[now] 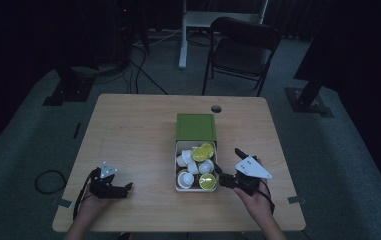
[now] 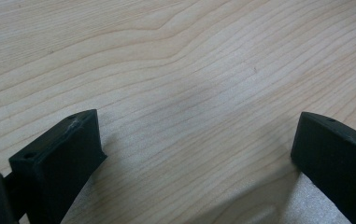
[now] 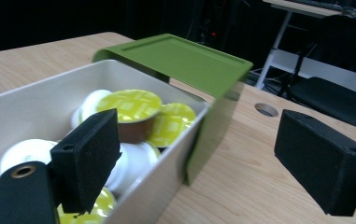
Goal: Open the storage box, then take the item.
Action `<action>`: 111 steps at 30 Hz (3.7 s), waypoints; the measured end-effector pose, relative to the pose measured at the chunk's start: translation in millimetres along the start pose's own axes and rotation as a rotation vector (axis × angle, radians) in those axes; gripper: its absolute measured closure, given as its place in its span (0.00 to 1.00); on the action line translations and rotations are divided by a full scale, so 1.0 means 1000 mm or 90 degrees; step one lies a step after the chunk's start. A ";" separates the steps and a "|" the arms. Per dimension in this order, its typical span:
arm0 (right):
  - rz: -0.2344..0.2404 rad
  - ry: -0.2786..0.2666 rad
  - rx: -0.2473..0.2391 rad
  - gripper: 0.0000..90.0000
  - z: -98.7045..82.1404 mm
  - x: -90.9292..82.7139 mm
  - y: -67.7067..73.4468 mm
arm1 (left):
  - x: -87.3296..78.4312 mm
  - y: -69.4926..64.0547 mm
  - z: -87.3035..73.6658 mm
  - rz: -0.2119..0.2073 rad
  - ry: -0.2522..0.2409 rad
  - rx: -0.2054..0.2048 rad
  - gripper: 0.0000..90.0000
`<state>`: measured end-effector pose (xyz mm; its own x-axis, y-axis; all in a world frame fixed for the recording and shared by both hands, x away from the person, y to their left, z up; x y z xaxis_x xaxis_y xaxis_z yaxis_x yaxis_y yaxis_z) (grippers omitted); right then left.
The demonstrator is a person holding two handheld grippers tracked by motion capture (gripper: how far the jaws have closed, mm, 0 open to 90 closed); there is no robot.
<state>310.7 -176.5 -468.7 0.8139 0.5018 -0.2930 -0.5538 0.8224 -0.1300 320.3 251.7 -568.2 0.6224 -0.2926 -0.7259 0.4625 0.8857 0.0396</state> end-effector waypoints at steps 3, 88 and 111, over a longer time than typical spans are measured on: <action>-0.013 0.007 0.016 0.15 -0.007 0.001 -0.008 | 0.000 0.000 0.000 0.000 0.000 0.001 0.02; -0.072 0.300 0.164 0.12 -0.116 0.011 -0.080 | 0.000 0.000 0.000 0.000 0.001 0.000 0.02; -0.072 0.301 0.165 0.12 -0.116 0.011 -0.080 | 0.002 -0.012 0.011 -0.024 0.040 0.027 0.04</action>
<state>344.2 -267.9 -571.3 0.6657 0.2805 -0.6915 -0.3578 0.9332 0.0341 323.0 236.7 -562.9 0.5640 -0.3003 -0.7692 0.5114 0.8584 0.0399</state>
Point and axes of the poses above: each handheld gripper's, and its own axes: x roughly forward along the jaws, z roughly out of its top, y roughly to its left, the point moved 3 cm from there along x, roughly forward along the jaws, and after that the axes turned 2 degrees about z, right-handed, at the moved point
